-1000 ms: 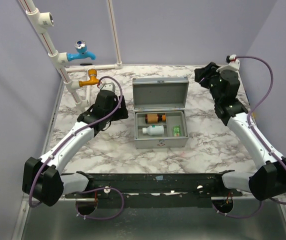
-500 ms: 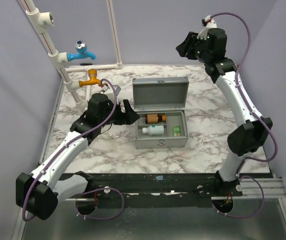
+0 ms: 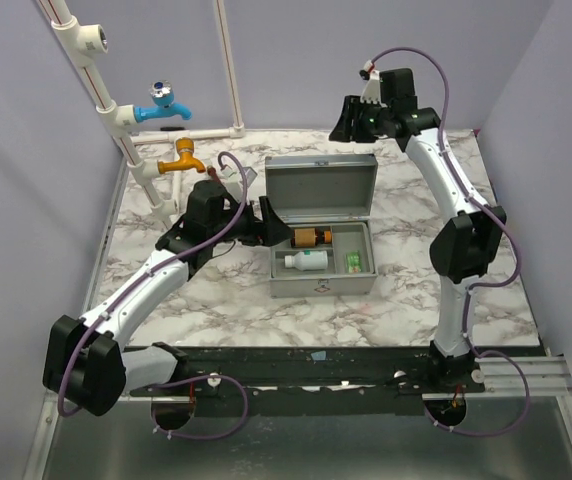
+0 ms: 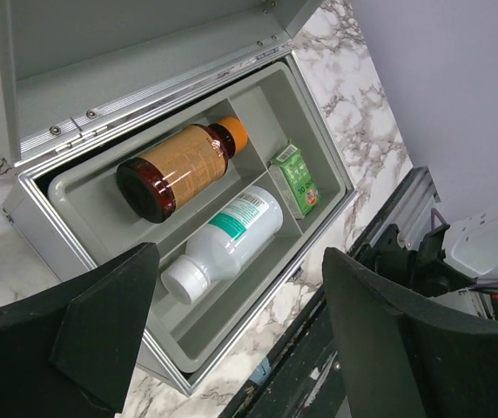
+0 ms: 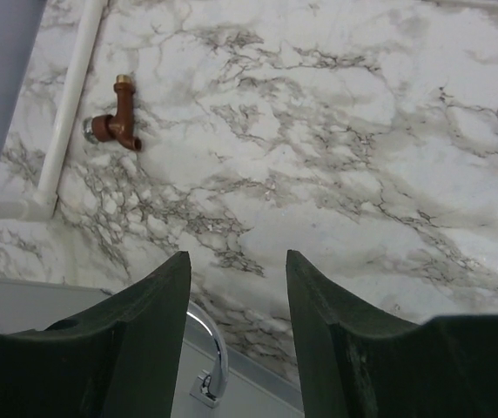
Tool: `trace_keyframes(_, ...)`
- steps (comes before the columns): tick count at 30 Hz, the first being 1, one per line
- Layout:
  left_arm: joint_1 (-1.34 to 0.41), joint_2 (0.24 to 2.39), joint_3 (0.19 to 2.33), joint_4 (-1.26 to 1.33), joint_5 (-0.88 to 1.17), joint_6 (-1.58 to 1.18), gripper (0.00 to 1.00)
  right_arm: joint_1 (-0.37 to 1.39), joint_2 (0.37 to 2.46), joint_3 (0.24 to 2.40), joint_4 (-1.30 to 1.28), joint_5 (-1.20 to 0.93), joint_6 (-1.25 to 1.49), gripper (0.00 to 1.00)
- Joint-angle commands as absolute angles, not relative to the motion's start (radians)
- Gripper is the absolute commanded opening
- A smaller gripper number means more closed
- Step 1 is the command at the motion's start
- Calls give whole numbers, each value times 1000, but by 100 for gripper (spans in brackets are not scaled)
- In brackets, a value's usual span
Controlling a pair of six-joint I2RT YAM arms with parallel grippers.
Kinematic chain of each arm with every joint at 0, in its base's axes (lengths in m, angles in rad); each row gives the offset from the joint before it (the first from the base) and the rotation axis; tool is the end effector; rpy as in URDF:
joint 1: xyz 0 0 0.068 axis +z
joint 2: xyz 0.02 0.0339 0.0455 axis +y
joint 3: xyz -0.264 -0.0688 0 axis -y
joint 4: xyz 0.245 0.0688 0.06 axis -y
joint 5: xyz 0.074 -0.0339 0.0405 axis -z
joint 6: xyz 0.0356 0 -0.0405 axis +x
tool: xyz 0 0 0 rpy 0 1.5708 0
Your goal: Organize the medicine kit
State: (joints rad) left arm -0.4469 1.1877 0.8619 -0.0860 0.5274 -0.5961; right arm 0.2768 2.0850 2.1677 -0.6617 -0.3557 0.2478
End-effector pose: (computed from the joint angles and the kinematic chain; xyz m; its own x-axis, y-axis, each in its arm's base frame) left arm 0.2345 -0.1323 0.2949 -0.7419 -0.1824 -0.6453 0.4506 0.5770 -0.6812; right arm 0.4573 0.1428 0.3646 -0.6419 0.0567 -0.7647 -0.3911 0.8336 0.3900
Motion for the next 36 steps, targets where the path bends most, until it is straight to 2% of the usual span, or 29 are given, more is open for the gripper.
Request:
trace_keyframes(1,-442,1218,901,-27,565,-609,77,304,2103,2214,-764,-436,187,51)
trace_keyframes(16,-436,1241,911,-52,488,-611,77,335,2097,2194,-852,-581,121,51)
trace_keyframes(26,-431,1221,888,-54,453,-610,77,363,2047,2152,-858,-598,115,51)
trace_keyframes(36,-431,1179,865,-52,442,-623,78,420,1926,2023,-814,-570,126,50)
